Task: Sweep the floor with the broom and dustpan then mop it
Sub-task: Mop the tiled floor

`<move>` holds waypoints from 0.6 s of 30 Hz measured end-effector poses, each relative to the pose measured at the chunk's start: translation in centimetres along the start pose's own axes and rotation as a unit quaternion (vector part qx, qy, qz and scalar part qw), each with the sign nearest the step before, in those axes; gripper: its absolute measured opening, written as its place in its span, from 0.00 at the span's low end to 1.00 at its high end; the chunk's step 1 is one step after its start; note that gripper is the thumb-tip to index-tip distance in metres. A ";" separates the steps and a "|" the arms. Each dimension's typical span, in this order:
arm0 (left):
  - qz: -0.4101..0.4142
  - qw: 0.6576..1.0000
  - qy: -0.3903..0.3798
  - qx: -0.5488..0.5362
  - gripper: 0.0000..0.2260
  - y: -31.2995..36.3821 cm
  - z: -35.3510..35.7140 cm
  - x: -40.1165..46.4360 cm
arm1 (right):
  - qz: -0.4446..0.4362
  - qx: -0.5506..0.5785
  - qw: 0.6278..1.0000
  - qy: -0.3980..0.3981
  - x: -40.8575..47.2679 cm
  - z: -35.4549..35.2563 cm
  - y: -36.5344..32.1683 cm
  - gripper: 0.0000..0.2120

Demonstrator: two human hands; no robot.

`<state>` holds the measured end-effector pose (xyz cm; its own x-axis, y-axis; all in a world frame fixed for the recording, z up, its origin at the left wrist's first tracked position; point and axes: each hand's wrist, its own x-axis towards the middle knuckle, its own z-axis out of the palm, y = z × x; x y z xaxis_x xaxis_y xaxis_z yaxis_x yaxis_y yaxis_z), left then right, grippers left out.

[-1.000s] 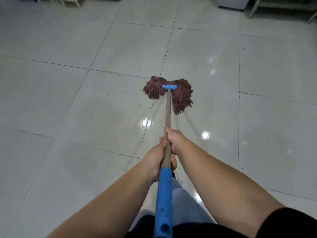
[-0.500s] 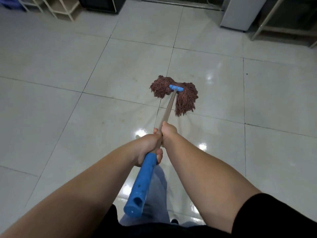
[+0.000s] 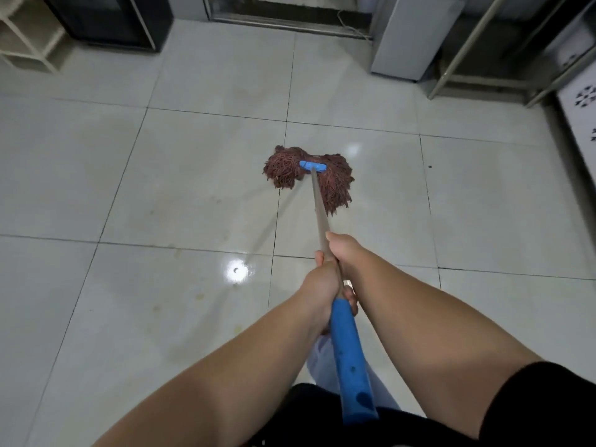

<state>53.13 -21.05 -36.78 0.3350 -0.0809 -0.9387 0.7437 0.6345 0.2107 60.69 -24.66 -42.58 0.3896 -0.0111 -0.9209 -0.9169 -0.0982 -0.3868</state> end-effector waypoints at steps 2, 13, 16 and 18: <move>0.000 1.000 0.004 0.016 0.16 2.9 2.0 1.7 | 0.000 0.006 1.000 -0.006 2.2 -0.2 -3.4 0.13; 0.010 0.997 0.035 0.074 0.18 25.2 16.0 13.5 | 0.007 -0.021 1.000 -0.020 17.2 0.6 -29.4 0.14; 0.013 0.997 0.041 0.068 0.19 31.0 19.0 15.9 | -0.002 -0.037 0.999 -0.022 19.4 1.2 -35.8 0.14; 0.015 0.997 0.042 0.062 0.21 34.1 20.5 16.9 | -0.002 -0.055 0.998 -0.028 20.4 1.6 -39.2 0.13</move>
<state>96.01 -16.55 -39.84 0.3118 0.0047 -0.9502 0.8018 0.5353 0.2657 104.45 -19.46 -46.30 0.3850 0.0458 -0.9218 -0.8990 -0.2076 -0.3857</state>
